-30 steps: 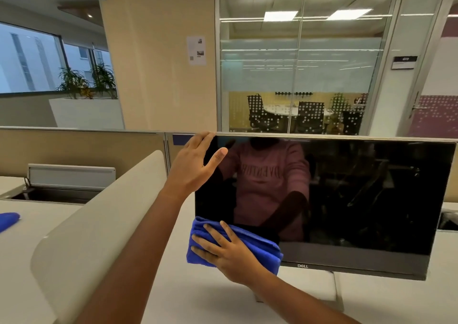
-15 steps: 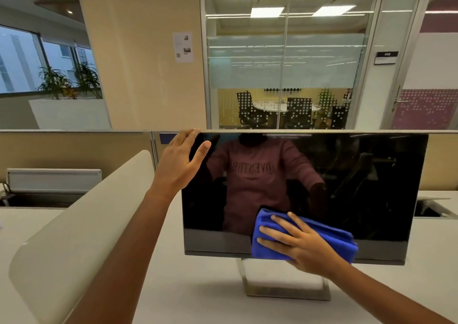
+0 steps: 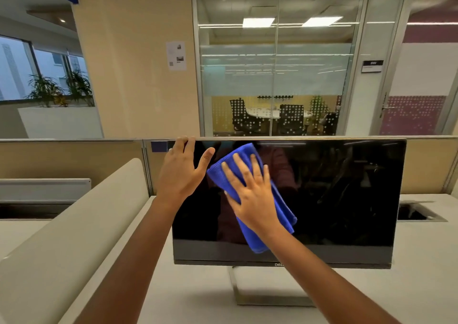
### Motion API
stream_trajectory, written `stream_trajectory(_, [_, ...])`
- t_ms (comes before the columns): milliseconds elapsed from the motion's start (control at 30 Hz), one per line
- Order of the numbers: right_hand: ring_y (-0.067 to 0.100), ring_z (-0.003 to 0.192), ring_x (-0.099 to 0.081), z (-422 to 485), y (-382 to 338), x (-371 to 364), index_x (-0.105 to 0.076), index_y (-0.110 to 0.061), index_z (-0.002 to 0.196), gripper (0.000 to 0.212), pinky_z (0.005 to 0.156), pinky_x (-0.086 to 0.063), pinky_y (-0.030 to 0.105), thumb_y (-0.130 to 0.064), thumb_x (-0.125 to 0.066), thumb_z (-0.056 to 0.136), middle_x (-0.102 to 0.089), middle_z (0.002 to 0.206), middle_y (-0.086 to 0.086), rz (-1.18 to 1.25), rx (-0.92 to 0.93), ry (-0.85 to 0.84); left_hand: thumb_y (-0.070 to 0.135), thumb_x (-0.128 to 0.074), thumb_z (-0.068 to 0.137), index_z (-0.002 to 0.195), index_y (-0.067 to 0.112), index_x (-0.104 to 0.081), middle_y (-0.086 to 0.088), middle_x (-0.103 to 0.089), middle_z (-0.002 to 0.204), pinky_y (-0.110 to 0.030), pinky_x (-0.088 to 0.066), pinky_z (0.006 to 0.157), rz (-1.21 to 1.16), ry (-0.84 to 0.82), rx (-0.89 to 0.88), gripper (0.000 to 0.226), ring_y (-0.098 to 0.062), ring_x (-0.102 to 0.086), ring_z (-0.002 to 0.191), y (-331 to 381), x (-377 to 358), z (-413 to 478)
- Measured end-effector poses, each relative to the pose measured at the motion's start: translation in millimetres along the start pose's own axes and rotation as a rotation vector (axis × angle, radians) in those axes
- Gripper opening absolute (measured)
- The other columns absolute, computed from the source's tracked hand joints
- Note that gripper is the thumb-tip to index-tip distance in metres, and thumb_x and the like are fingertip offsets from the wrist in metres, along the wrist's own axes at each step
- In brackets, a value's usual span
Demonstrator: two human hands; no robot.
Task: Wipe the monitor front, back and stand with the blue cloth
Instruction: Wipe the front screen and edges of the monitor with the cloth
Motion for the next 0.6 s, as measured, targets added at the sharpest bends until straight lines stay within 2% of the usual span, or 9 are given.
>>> stream_trajectory(100, [0.03, 0.138, -0.021, -10.1, 6.0, -3.0, -0.033, -0.028, 0.141, 0.057, 0.107, -0.023, 0.057, -0.039, -0.045, 0.087, -0.023, 0.149, -0.001, -0.069, 0.11, -0.037, 0.056, -0.022, 0.087, 0.139, 0.008, -0.032, -0.009, -0.03, 0.146, -0.039, -0.013, 0.114, -0.022, -0.041, -0.019, 0.071, -0.024, -0.027, 0.136, 10.7, -9.3, -1.0])
stream_trajectory(233, [0.029, 0.137, -0.026, -17.3, 52.8, 19.5, -0.035, -0.028, 0.14, 0.058, 0.105, -0.026, 0.06, -0.042, -0.047, 0.086, -0.026, 0.149, -0.001, -0.119, -0.024, 0.019, 0.056, -0.015, 0.085, 0.144, 0.011, -0.021, -0.005, -0.016, 0.154, -0.038, -0.001, 0.116, 0.001, -0.099, -0.078, 0.074, -0.016, -0.011, 0.143, 29.2, -28.1, -2.0])
stream_trajectory(367, [0.035, 0.136, -0.025, -15.8, 119.2, 45.4, -0.032, -0.024, 0.142, 0.06, 0.103, -0.027, 0.06, -0.046, -0.043, 0.087, -0.025, 0.148, 0.004, -0.123, -0.288, 0.079, 0.064, -0.003, 0.08, 0.146, 0.012, -0.011, -0.003, -0.009, 0.156, -0.034, 0.002, 0.116, 0.062, -0.112, -0.188, 0.085, -0.013, -0.005, 0.143, 55.0, -44.2, -7.8])
stream_trajectory(433, [0.038, 0.136, -0.022, -11.5, 135.0, 50.8, -0.028, -0.023, 0.142, 0.061, 0.102, -0.029, 0.061, -0.047, -0.041, 0.087, -0.024, 0.148, 0.007, -0.07, -0.357, 0.094, 0.065, 0.003, 0.075, 0.147, 0.012, -0.009, -0.003, -0.01, 0.156, -0.032, 0.001, 0.116, 0.057, -0.104, -0.195, 0.09, -0.012, -0.004, 0.143, 64.9, -47.8, -9.4])
stream_trajectory(533, [0.038, 0.138, -0.013, -5.8, 122.6, 45.2, -0.024, -0.022, 0.143, 0.064, 0.106, -0.022, 0.059, -0.047, -0.04, 0.087, -0.018, 0.15, 0.008, -0.009, -0.346, 0.084, 0.066, 0.003, 0.073, 0.146, 0.011, -0.012, -0.004, -0.015, 0.155, -0.03, -0.002, 0.115, 0.037, -0.077, -0.17, 0.092, -0.013, -0.008, 0.143, 78.4, -51.6, -8.2])
stream_trajectory(600, [0.037, 0.14, -0.009, -4.8, 101.3, 36.9, -0.023, -0.021, 0.144, 0.064, 0.108, -0.017, 0.056, -0.047, -0.039, 0.088, -0.016, 0.151, 0.007, -0.004, -0.238, 0.048, 0.066, -0.002, 0.077, 0.146, 0.01, -0.014, -0.004, -0.017, 0.154, -0.031, -0.003, 0.115, 0.048, -0.082, -0.18, 0.089, -0.013, -0.01, 0.143, 90.2, -57.2, -7.7])
Point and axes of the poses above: each hand's wrist, its own z-axis towards the middle knuckle, its own x-axis out of the back of the hand, y = z × x, the point moved 9 cm from there along z, towards the middle knuckle
